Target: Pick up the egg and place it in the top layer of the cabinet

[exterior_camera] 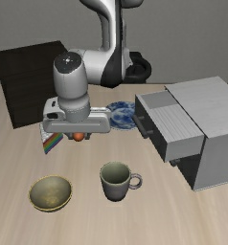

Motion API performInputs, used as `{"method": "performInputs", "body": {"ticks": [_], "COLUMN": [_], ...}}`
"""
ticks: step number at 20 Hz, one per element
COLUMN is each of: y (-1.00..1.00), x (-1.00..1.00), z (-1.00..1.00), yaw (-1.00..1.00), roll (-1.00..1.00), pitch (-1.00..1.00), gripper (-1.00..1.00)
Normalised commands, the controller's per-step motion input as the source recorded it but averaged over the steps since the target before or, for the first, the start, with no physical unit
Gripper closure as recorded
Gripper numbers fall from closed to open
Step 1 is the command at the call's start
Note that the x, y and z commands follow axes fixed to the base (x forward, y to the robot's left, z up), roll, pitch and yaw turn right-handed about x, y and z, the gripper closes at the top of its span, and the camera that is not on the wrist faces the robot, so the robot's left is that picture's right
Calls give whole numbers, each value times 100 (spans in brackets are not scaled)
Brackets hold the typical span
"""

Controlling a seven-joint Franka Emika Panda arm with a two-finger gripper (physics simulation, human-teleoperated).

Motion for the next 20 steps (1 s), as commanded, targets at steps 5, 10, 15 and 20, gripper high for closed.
{"method": "performInputs", "body": {"ticks": [5,10,15,20], "y": [0,0,40,100], "x": [0,0,0,0], "z": [100,100,60,0], "yaw": [0,0,0,0], "roll": [0,0,0,0], "pitch": [0,0,0,0], "gripper": [100,100,100,100]}}
